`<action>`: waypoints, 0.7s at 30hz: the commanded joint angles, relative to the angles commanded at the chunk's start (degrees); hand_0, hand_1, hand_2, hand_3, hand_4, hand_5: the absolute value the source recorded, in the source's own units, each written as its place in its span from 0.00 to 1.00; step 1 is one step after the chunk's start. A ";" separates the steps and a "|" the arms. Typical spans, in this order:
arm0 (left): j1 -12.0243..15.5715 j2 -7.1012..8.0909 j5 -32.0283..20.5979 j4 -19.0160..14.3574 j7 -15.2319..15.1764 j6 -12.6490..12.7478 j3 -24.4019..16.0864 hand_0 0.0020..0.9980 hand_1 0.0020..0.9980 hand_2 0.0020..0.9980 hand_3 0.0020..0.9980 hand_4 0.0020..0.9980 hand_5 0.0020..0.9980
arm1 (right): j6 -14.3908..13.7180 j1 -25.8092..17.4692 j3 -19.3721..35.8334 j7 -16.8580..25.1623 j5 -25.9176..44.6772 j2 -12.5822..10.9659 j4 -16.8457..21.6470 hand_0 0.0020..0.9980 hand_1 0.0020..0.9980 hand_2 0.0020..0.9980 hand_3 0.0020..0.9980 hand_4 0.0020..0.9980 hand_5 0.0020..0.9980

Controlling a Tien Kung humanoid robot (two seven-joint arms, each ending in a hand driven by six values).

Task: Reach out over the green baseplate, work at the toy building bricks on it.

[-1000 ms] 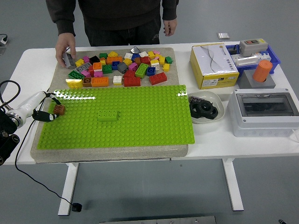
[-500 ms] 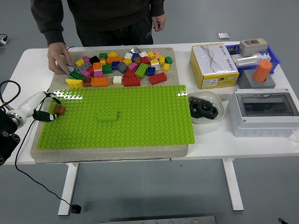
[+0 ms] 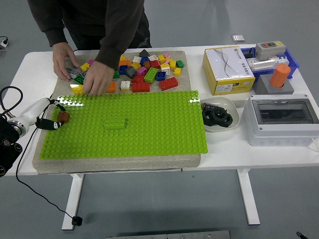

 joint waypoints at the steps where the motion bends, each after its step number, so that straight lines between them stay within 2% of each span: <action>1: 0.01 -0.02 -0.03 0.05 -0.01 0.01 -0.01 0.87 0.95 0.91 0.62 0.76 0.00 | 0.00 0.01 -0.04 0.01 0.03 0.00 0.00 0.68 0.62 0.73 0.72 0.74 0.83; 13: 0.18 -0.34 -0.46 0.55 -0.08 0.56 0.00 0.87 0.95 0.91 0.60 0.74 0.01 | -0.01 0.10 -0.99 0.28 0.89 0.04 0.00 0.69 0.63 0.73 0.72 0.74 0.82; 14: 0.18 -0.37 -0.48 0.56 -0.08 0.63 0.00 0.87 0.95 0.91 0.59 0.72 0.07 | -0.01 0.10 -1.02 0.28 0.90 0.03 0.00 0.69 0.63 0.73 0.72 0.74 0.82; 19: 0.22 -0.45 -0.63 0.62 -0.02 0.85 0.12 0.87 0.95 0.91 0.59 0.72 0.07 | -0.01 0.11 -1.12 0.29 0.94 0.03 0.00 0.69 0.63 0.73 0.72 0.74 0.82; 20: 0.23 -0.45 -0.65 0.63 -0.03 0.88 0.15 0.87 0.95 0.91 0.59 0.71 0.15 | 0.00 0.11 -1.13 0.29 0.95 0.03 0.00 0.69 0.63 0.73 0.72 0.74 0.82; 21: 0.24 -0.45 -0.68 0.64 -0.03 0.93 0.19 0.87 0.95 0.91 0.59 0.71 0.15 | 0.00 0.10 -1.14 0.29 0.95 0.03 0.00 0.69 0.63 0.73 0.72 0.74 0.82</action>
